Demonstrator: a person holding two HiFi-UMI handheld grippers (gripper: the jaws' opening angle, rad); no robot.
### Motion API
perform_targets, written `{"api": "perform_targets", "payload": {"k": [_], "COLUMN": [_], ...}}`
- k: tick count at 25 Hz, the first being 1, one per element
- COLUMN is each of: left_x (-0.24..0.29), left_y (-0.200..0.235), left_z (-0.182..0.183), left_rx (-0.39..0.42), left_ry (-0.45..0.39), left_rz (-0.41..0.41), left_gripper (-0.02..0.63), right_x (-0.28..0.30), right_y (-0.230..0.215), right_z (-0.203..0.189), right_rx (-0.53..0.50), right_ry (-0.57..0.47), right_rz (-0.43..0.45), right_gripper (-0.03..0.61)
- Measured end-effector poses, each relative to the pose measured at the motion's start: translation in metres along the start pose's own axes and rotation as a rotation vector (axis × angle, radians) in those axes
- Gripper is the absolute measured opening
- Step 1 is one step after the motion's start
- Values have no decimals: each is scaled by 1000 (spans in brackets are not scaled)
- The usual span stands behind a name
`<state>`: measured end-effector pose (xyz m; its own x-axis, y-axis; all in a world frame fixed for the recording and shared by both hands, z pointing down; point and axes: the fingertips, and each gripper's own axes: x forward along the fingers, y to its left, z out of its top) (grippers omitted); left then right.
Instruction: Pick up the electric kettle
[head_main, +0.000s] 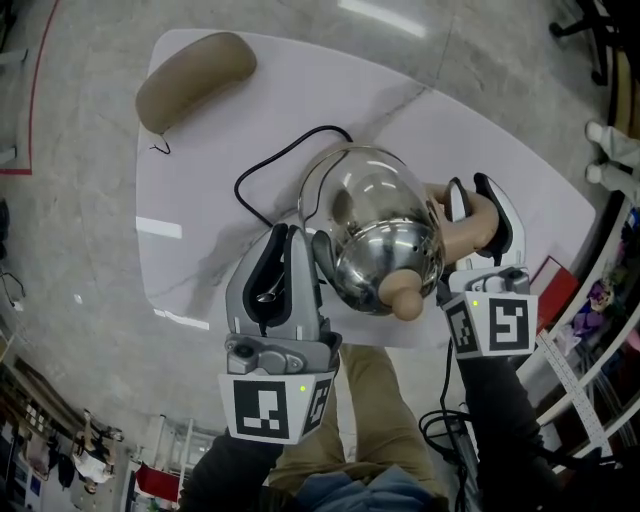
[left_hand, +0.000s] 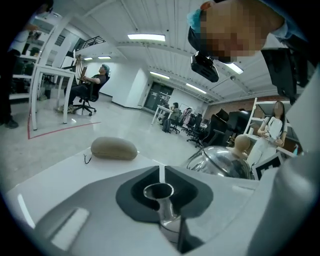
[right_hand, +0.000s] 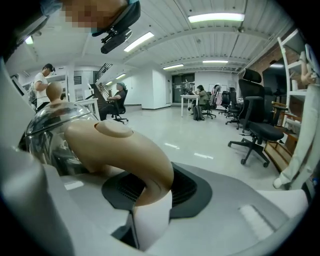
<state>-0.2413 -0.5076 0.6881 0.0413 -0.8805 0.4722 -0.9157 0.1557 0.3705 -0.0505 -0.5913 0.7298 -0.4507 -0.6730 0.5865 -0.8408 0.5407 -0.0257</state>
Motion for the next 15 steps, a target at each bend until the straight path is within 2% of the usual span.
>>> {"api": "perform_targets", "payload": {"k": [8, 15], "left_x": [5, 4], "left_y": [0, 2], "left_z": [3, 5], "left_rx": [57, 52], "left_ry": [18, 24], "left_rz": [12, 26], "left_gripper": [28, 26], "right_x": [-5, -7], "right_y": [0, 1], "right_z": [-3, 3], "right_rx": [21, 17], "right_ry": [19, 7], "right_rz": [-1, -4], "right_gripper": [153, 152]}}
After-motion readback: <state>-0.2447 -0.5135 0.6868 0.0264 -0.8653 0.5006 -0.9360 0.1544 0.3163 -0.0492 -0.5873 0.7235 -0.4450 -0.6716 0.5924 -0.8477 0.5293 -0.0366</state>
